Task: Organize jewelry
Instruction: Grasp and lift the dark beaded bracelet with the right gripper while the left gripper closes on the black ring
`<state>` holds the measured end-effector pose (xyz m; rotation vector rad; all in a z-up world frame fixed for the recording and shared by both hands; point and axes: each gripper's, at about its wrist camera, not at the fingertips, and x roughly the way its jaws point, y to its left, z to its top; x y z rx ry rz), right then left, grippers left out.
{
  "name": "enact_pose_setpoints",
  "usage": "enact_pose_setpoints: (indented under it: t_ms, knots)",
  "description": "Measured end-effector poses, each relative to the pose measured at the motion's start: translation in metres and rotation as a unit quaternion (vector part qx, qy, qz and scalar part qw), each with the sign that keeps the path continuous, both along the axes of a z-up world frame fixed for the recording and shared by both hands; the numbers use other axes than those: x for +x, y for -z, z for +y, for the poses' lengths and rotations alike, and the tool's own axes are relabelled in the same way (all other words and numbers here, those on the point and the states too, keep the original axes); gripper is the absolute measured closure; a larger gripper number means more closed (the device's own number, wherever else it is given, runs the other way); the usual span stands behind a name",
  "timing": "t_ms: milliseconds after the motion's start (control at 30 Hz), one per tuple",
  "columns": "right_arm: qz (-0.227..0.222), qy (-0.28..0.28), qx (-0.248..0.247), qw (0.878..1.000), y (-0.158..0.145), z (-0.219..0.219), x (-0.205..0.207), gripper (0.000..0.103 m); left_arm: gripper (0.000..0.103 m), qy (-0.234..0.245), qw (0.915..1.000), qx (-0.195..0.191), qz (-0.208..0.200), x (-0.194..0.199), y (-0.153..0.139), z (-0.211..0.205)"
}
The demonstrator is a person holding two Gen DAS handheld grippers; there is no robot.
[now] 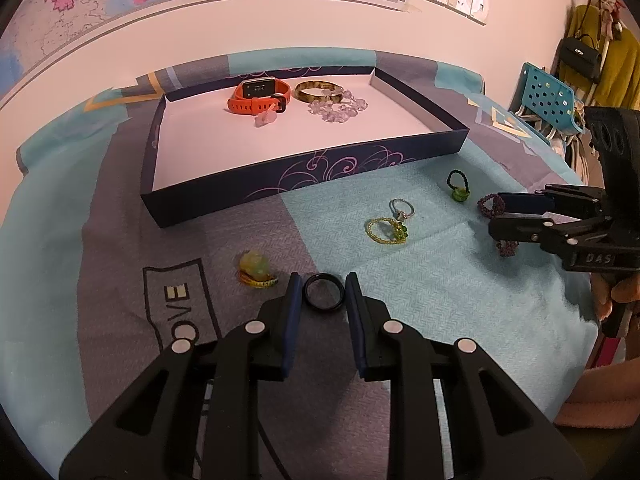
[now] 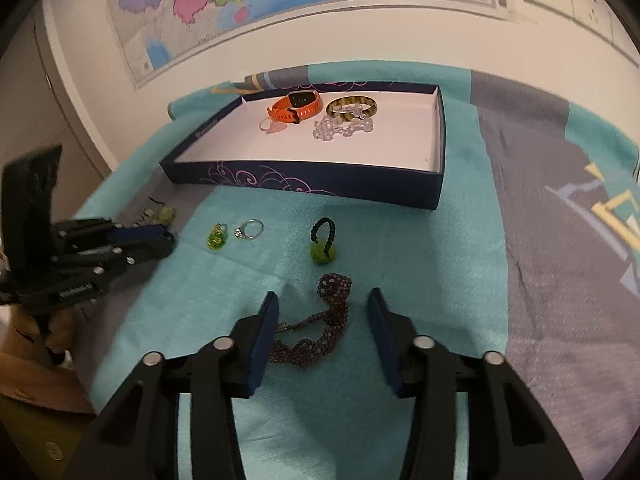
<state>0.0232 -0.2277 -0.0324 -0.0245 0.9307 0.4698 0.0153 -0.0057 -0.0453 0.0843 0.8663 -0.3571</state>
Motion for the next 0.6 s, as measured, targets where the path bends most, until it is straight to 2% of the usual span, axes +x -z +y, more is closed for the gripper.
enact_pose_setpoints:
  t_ms: [33, 133, 333, 600]
  knots:
    - [-0.001, 0.002, -0.006, 1.000, 0.001, 0.000, 0.001, 0.084, 0.081, 0.000, 1.0000, -0.002, 0.000, 0.000, 0.000, 0.001]
    - [0.006, 0.005, 0.000, 1.000, 0.001, -0.005, 0.004, 0.096, 0.081, -0.001, 1.0000, -0.004, -0.002, -0.001, -0.002, 0.001]
    - [0.014, 0.005, 0.035, 0.999, -0.003, -0.012, 0.004, 0.099, 0.081, 0.001, 0.9998, -0.019, -0.010, -0.003, -0.008, 0.005]
    - [-0.010, -0.003, 0.076, 0.997, -0.031, -0.014, 0.005, 0.099, 0.081, 0.007, 0.9993, -0.031, -0.022, -0.002, -0.020, 0.006]
